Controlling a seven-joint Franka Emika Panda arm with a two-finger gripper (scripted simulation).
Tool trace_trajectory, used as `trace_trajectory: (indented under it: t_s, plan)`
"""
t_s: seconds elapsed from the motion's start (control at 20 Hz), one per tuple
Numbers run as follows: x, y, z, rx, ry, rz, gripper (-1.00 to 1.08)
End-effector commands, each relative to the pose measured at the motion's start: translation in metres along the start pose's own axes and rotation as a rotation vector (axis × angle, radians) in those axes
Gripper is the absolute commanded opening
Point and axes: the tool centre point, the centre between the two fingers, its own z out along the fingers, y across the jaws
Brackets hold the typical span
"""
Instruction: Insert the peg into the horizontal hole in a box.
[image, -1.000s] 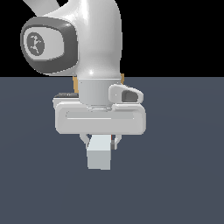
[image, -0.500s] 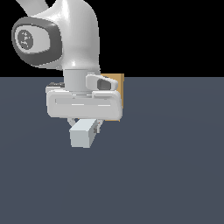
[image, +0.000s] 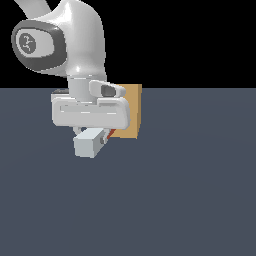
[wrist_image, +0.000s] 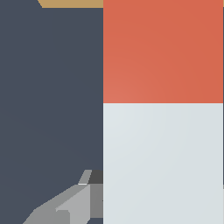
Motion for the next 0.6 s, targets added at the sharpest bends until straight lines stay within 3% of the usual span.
trace_trajectory:
  t_s: [0.0,0.55]
  plan:
    - [0.0021,0.0,-0.0025,-0.004,0.001,0.005,-1.0]
    - [0.0026,0.0001,-0.0026,-0.003,0.001,0.004,-1.0]
